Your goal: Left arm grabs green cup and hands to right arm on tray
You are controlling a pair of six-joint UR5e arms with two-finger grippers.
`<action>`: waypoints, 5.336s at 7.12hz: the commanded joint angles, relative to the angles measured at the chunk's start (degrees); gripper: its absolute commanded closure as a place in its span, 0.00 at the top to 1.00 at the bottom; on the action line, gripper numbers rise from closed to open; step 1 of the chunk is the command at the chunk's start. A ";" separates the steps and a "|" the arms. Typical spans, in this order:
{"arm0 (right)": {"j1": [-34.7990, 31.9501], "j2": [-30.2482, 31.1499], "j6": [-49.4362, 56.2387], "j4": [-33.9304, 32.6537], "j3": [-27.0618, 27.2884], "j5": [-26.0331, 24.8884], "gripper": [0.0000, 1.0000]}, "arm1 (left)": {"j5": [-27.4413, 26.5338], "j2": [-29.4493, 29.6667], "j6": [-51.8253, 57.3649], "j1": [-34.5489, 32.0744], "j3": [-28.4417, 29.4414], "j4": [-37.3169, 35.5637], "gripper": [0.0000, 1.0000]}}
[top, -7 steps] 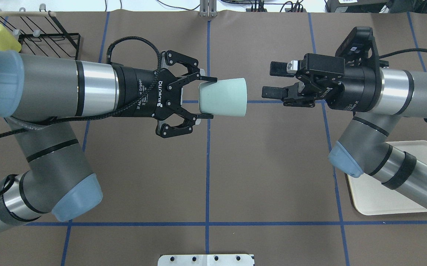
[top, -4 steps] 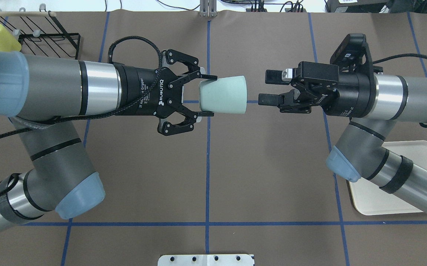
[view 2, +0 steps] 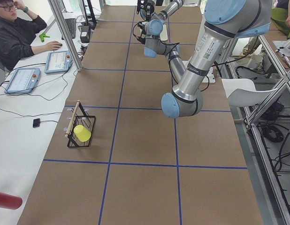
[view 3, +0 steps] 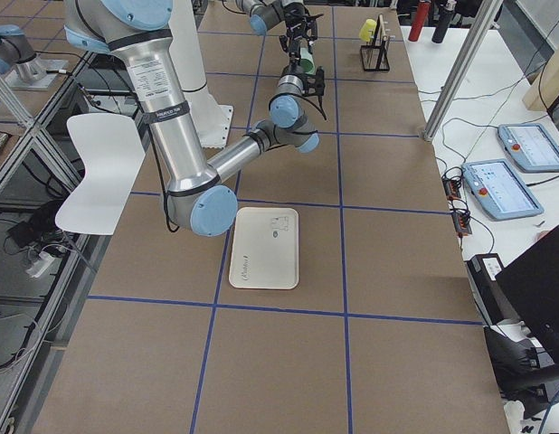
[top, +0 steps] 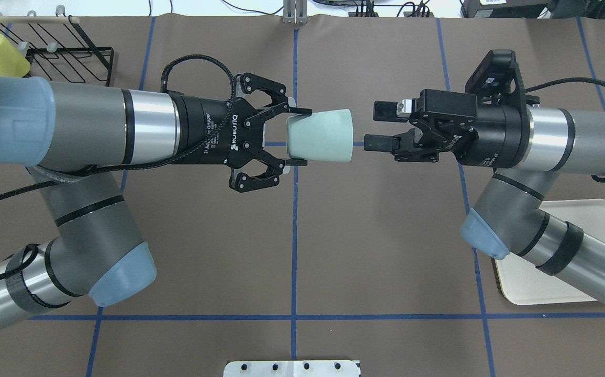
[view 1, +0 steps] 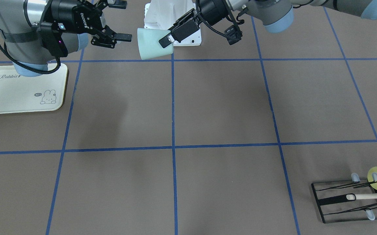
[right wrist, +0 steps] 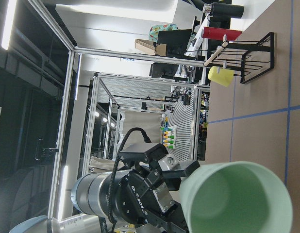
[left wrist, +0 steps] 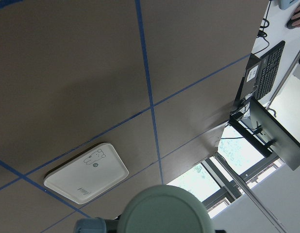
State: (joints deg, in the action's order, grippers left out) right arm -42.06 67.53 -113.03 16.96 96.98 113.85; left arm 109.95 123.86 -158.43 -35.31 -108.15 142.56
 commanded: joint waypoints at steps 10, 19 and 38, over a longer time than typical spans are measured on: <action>-0.03 0.06 0.09 0.00 -0.38 -0.38 0.88 | -2.02 2.88 -1.88 3.23 1.80 0.35 0.12; 0.49 0.94 0.09 0.09 -0.56 -0.30 0.29 | -2.02 2.88 -1.88 3.32 1.72 0.79 0.12; -15.56 4.98 26.39 -9.17 -13.83 6.62 0.00 | -2.11 1.91 32.68 -1.15 5.23 4.48 1.00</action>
State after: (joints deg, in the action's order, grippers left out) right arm -54.41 72.52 -93.72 12.99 84.46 117.43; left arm 107.81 125.77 -134.61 -34.91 -103.09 147.14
